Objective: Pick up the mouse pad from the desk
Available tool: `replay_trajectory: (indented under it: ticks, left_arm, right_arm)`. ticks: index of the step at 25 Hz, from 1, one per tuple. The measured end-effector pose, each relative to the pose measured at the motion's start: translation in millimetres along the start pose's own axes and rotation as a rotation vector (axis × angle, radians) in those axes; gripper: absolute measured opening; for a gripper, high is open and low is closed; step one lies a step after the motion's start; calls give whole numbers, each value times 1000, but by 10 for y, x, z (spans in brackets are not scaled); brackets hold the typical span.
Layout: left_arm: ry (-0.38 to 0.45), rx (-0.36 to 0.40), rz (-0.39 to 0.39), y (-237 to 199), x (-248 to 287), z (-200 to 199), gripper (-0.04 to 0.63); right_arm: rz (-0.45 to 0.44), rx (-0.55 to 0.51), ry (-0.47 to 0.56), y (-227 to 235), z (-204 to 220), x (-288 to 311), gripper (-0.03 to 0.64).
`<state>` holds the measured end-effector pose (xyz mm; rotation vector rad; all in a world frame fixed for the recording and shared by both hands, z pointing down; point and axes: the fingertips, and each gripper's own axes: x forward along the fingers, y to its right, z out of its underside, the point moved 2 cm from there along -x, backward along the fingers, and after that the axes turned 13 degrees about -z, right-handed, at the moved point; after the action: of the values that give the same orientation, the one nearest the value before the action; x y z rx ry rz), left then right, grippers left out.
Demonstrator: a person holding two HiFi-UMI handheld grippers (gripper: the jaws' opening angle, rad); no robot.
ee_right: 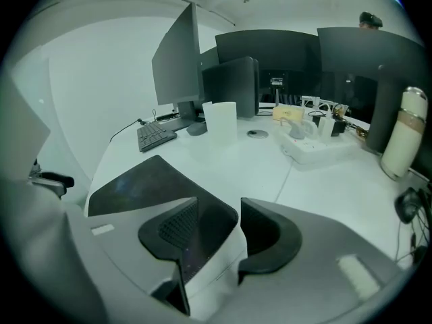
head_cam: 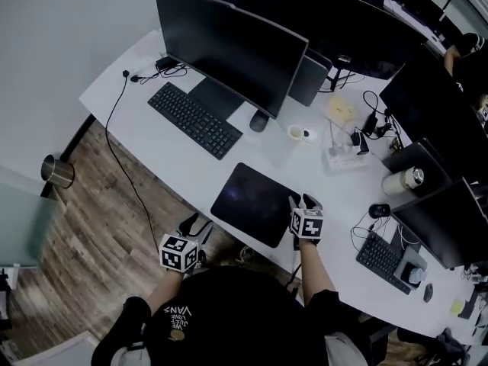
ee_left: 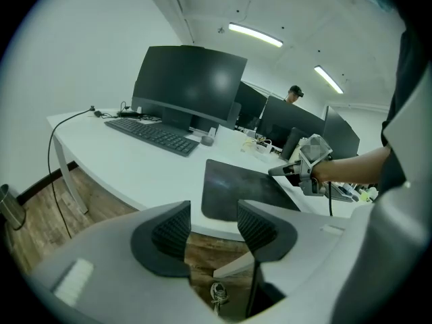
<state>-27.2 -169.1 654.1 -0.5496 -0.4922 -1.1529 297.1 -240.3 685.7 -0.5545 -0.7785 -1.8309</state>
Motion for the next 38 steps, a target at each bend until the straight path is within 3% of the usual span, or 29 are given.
replay_trajectory:
  ticks: [13, 17, 22, 30, 38]
  left_arm:
    - [-23, 37, 9, 37, 38, -14, 187]
    - [-44, 50, 10, 75, 142, -37, 189]
    - [-87, 60, -25, 51, 312, 16, 204]
    - [-145, 90, -80, 40, 508, 97, 209]
    - [-196, 125, -78, 142, 642, 114, 210]
  right_arm:
    - [4, 20, -39, 50, 56, 134, 178]
    - [-16, 10, -44, -25, 51, 144, 98]
    - [4, 3, -31, -69, 37, 135, 61]
    - [21, 2, -7, -140, 12, 104, 51]
    - [27, 21, 18, -180, -5, 52, 51]
